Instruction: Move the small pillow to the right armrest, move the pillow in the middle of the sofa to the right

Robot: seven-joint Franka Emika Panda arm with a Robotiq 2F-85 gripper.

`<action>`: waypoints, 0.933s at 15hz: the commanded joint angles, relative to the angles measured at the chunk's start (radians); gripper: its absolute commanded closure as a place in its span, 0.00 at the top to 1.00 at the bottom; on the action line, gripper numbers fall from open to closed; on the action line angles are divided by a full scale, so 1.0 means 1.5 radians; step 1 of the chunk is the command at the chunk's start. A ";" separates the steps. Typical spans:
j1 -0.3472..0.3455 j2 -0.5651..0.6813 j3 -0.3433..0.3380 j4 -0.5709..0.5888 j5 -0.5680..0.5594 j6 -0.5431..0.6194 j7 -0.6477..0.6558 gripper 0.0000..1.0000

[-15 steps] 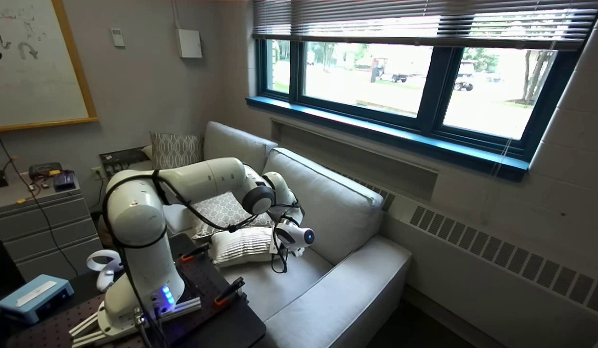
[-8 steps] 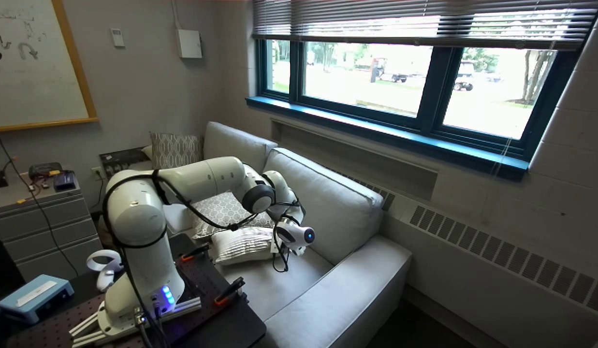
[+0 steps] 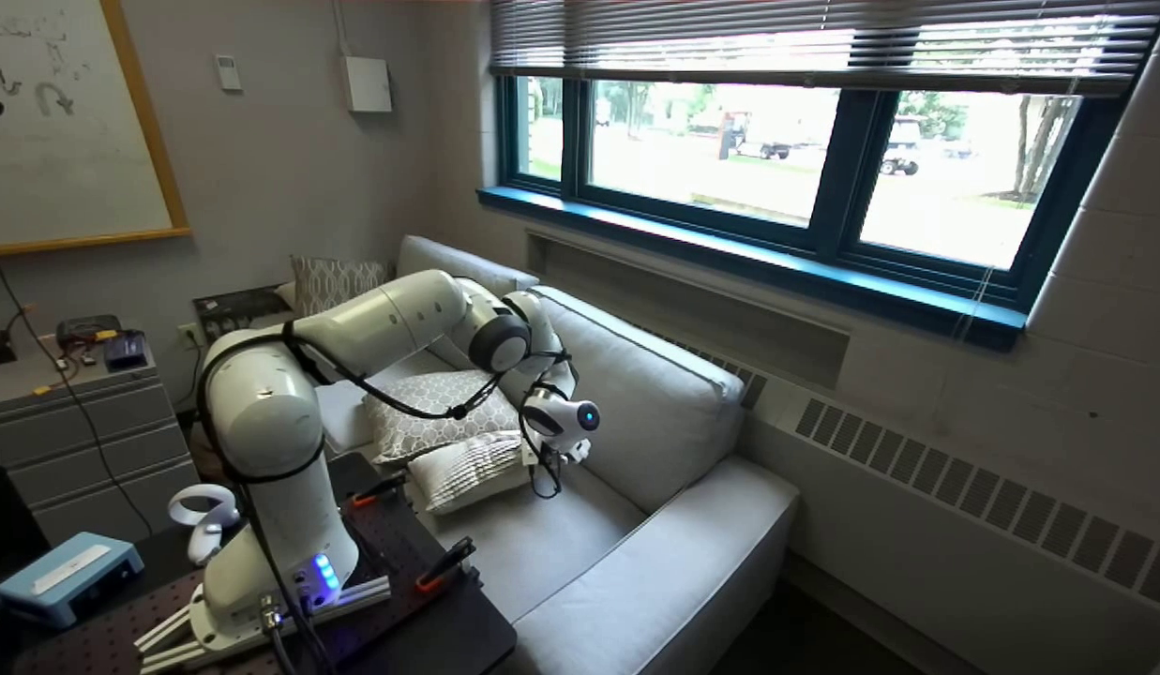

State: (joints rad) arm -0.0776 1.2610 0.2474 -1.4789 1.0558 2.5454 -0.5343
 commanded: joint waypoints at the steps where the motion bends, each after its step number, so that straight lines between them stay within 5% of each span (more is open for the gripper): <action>1: 0.012 -0.147 0.015 -0.159 0.000 0.063 -0.022 0.09; 10: 0.089 -0.450 -0.047 -0.434 -0.085 0.083 0.203 0.08; 14: 0.120 -0.587 -0.124 -0.550 -0.219 0.043 0.361 0.08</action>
State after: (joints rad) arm 0.0627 0.5737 0.1463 -2.1402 0.8644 2.6686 -0.1669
